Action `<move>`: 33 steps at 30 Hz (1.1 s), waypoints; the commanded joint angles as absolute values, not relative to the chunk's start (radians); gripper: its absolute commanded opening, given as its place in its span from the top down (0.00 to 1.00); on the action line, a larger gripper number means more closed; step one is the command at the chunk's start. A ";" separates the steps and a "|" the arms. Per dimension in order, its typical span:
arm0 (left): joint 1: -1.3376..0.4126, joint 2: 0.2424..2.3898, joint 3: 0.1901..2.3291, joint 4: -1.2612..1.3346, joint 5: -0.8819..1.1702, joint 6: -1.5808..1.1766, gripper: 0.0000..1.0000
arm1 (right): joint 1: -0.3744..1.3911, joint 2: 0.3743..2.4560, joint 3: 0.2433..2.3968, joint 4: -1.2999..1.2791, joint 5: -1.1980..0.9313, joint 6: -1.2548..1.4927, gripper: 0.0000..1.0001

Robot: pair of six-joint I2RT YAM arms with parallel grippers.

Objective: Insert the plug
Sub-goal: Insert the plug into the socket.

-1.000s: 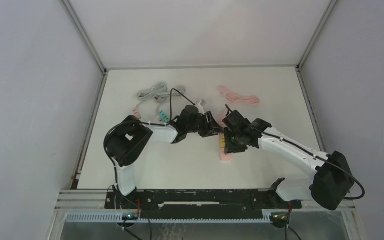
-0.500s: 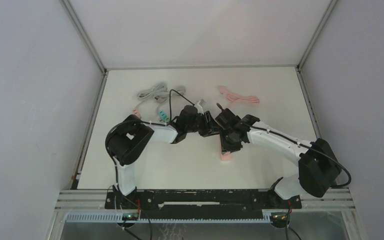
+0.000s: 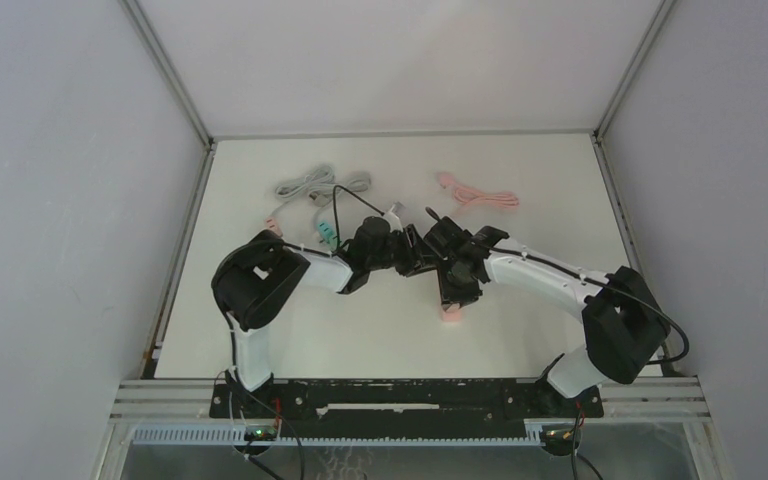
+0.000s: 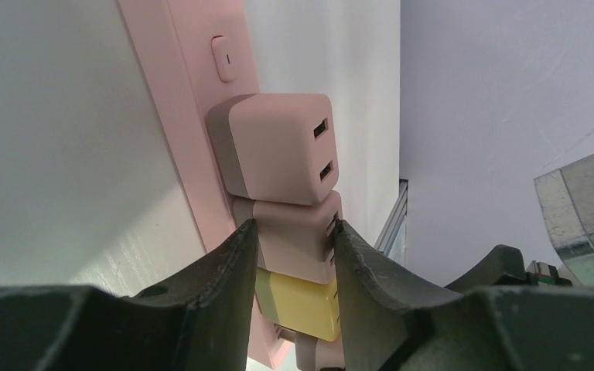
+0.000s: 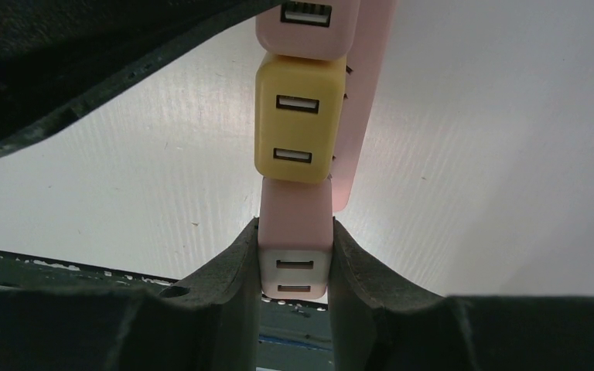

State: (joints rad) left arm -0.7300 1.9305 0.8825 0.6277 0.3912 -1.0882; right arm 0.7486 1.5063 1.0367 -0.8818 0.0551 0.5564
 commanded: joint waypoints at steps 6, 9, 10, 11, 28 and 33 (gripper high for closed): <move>-0.729 1.971 0.809 0.569 0.359 -1.085 0.55 | 0.770 1.537 1.100 -0.908 0.067 0.554 1.00; -0.729 1.976 0.810 0.567 0.360 -1.088 0.54 | 0.772 1.554 1.111 -0.919 0.079 0.553 1.00; -0.729 1.977 0.810 0.566 0.362 -1.089 0.54 | 0.773 1.561 1.114 -0.924 0.082 0.552 1.00; -0.729 1.976 0.809 0.567 0.361 -1.089 0.54 | 0.774 1.567 1.118 -0.931 0.087 0.552 1.00; -0.729 1.976 0.805 0.559 0.356 -1.092 0.55 | 0.765 1.681 1.127 -0.948 0.076 0.543 1.00; -0.729 1.977 0.805 0.558 0.356 -1.093 0.55 | 0.778 1.704 1.127 -0.945 0.092 0.540 1.00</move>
State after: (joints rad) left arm -0.7300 1.9373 0.8509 0.6880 0.3779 -1.1278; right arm 0.7666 1.6382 1.1542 -0.9844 0.0753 0.5541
